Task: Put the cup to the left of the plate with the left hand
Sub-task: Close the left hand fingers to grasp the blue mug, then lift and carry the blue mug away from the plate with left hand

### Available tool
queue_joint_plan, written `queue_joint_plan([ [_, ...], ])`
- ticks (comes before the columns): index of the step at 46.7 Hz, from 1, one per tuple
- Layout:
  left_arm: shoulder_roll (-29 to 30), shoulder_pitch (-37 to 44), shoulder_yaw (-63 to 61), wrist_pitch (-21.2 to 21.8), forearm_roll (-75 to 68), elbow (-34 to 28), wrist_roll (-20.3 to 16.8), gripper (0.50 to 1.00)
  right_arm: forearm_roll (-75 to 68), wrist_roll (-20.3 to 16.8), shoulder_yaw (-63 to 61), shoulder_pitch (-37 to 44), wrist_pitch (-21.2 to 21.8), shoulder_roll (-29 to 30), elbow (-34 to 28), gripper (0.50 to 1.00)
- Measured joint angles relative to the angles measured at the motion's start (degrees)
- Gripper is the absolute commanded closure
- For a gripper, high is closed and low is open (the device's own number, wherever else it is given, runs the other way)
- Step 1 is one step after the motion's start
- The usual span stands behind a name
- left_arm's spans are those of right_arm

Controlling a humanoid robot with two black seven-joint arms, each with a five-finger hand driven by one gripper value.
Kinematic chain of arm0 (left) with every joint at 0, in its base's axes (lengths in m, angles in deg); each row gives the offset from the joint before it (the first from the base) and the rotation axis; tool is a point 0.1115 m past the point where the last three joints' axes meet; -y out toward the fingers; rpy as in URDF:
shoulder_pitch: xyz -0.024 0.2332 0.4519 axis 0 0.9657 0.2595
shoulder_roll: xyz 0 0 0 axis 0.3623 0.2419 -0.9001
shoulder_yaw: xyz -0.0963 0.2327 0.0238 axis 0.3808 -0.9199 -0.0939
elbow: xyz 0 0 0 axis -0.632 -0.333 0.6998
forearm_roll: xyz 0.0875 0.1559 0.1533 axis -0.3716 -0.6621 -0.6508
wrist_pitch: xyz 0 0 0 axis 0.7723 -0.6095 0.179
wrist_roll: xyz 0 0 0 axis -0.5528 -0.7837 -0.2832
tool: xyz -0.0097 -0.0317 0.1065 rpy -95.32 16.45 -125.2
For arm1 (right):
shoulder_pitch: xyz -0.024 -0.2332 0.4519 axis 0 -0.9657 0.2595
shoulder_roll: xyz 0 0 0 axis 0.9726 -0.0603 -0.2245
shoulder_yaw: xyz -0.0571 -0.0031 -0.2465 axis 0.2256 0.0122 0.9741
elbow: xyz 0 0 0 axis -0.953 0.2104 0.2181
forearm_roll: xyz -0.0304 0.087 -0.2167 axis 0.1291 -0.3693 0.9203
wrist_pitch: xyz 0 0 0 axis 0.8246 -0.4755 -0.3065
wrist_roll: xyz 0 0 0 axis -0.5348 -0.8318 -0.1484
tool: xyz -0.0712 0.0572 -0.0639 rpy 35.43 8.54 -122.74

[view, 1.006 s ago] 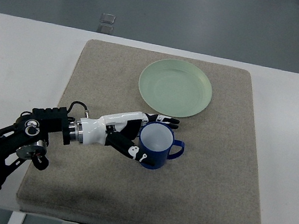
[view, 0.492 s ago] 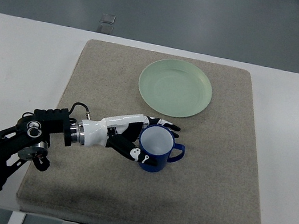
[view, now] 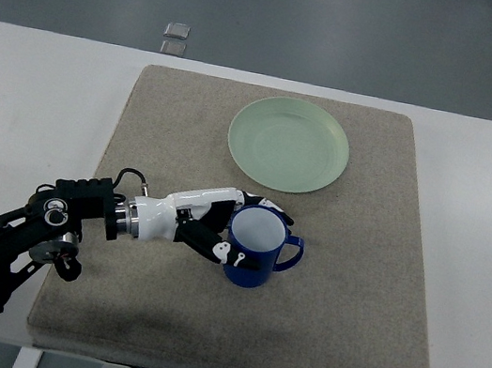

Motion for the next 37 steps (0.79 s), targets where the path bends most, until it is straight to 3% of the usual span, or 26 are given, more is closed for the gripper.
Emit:
queue_joint_plan([
  [19, 0.43, -1.24, 3.85, 0.00, 0.10, 0.86, -1.10, 0.804, 0.00, 0.00, 0.00, 0.00, 0.02, 0.00, 0.00, 0.568],
  [34, 4.10, -2.20, 14.82, 0.01, 0.27, 0.01, -1.42, 0.990, 0.00, 0.00, 0.00, 0.00, 0.02, 0.00, 0.00, 0.568],
  [37, 5.50, -2.30, 15.47, 0.00, 0.50, -0.99, -1.51, 1.000, 0.00, 0.00, 0.00, 0.00, 0.02, 0.00, 0.00, 0.568],
])
